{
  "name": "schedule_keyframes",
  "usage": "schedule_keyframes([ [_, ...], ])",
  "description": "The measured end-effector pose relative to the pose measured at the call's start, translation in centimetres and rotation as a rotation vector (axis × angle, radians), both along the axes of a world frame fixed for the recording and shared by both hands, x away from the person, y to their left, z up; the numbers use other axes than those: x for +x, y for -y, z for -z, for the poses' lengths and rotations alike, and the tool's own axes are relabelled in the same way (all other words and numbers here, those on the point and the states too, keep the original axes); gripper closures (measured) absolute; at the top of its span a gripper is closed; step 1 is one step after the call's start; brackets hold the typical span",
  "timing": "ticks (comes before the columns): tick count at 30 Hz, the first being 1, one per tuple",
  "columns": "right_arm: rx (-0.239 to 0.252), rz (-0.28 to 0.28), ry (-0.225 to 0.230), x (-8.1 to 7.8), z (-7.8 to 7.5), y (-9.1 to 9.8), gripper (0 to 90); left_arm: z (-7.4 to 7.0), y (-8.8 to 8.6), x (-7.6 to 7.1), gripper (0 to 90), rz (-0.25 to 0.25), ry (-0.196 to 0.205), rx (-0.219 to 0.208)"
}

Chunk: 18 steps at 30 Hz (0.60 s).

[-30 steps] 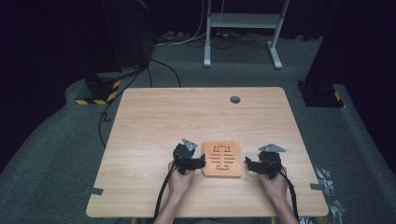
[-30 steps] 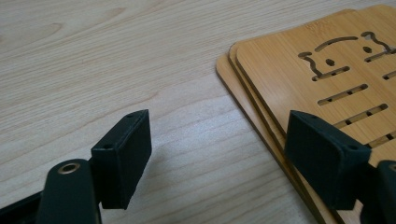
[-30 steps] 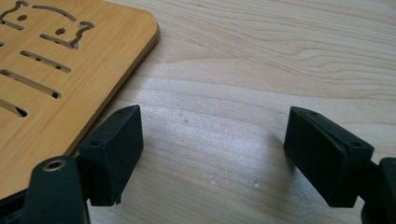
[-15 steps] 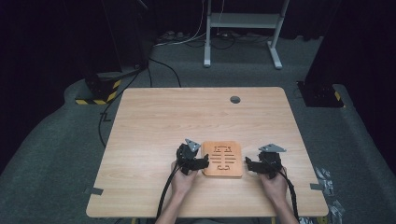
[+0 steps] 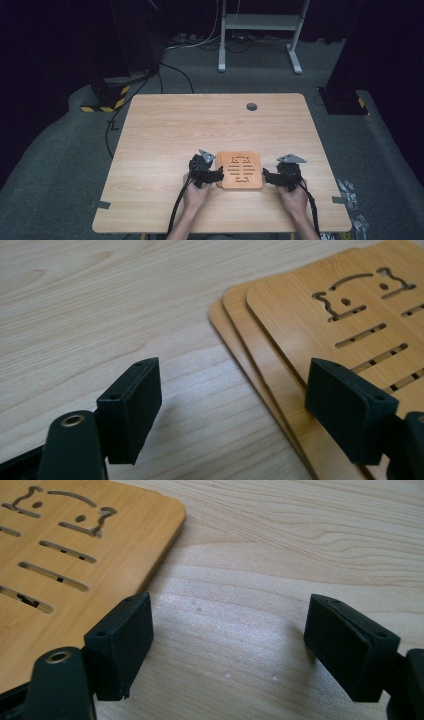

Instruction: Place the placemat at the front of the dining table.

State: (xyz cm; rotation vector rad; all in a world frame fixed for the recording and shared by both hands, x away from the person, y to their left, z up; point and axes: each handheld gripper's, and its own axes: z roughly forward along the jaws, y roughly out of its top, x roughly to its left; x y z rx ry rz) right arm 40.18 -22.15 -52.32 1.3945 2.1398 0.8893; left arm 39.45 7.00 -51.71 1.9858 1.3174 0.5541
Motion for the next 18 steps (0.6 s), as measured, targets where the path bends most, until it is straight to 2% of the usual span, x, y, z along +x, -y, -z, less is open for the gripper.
schedule_keyframes([
  [4,0.001,0.0,0.0,0.0,0.0,0.0,19.8,0.0,0.4,0.0,23.7,-0.004,0.008,0.006],
  [6,-0.004,0.001,0.006,0.0,0.0,0.1,19.7,0.0,0.5,0.0,23.0,-0.005,0.0,-0.005],
  [7,-0.008,0.034,0.01,-0.1,0.0,0.2,20.9,0.0,0.5,0.0,22.8,0.0,0.0,-0.002],
  [8,-0.008,0.034,0.01,-0.1,0.0,0.2,20.9,0.0,0.5,0.0,22.8,0.0,0.0,-0.002],
  [9,-0.014,0.058,0.022,-0.2,0.0,0.4,23.5,0.0,0.5,0.0,22.8,0.001,0.0,-0.003],
  [10,0.001,0.089,0.036,-0.4,0.0,0.8,26.5,0.0,0.5,0.0,22.6,-0.002,-0.002,-0.008],
  [11,0.001,0.089,0.036,-0.4,0.0,0.8,26.5,0.0,0.5,0.0,22.6,0.0,-0.003,-0.008],
  [12,0.02,0.073,0.029,-0.5,-0.2,1.0,26.7,0.0,0.5,0.0,22.6,0.001,-0.004,-0.008],
  [15,0.067,0.011,0.088,-1.1,-0.5,1.2,29.5,0.0,0.4,0.0,22.6,0.001,-0.009,-0.016],
  [17,0.067,-0.038,0.125,-1.6,-0.7,0.9,28.1,0.0,0.3,0.1,22.4,0.005,-0.012,-0.017],
  [18,0.067,-0.038,0.125,-1.6,-0.7,0.9,28.1,0.0,0.3,0.1,22.4,0.006,-0.011,-0.024],
])
